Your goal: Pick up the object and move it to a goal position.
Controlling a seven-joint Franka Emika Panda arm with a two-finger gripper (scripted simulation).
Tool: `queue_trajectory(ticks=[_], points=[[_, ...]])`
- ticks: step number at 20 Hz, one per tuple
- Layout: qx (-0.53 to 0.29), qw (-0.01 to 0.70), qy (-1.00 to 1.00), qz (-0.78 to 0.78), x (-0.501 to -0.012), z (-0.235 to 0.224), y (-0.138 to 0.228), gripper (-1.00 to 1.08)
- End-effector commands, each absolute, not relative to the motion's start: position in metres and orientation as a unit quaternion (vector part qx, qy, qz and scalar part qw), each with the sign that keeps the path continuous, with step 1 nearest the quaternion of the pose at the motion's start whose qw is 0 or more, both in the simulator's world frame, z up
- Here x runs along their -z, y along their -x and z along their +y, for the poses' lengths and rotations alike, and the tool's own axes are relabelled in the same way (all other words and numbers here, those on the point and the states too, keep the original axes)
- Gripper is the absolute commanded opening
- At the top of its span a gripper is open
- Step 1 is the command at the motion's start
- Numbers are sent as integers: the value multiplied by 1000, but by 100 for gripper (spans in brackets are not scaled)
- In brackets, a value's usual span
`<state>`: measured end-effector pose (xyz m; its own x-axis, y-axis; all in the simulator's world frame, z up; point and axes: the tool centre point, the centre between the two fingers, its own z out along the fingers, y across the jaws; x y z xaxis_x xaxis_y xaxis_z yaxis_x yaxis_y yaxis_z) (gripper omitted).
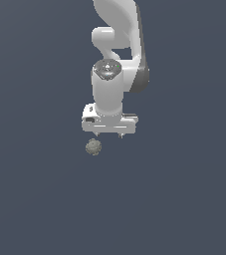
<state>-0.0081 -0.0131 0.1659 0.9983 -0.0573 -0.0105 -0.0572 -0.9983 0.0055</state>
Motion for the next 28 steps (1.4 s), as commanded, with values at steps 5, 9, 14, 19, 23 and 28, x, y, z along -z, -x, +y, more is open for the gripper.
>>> queue_trajectory(ticks=[5,9,14,19,23,28], points=[[4,4,-1000,-24,-169,-10,8,100],[2,8,-1000,-16,-175,-4,9,100],[2,8,-1000,-15,-175,-4,9,100],[2,6,-999,-38,-166,-13,9,100],[2,2,-997,-81,-149,-30,11,100],[1,-1,-987,-160,-117,-64,17,100]])
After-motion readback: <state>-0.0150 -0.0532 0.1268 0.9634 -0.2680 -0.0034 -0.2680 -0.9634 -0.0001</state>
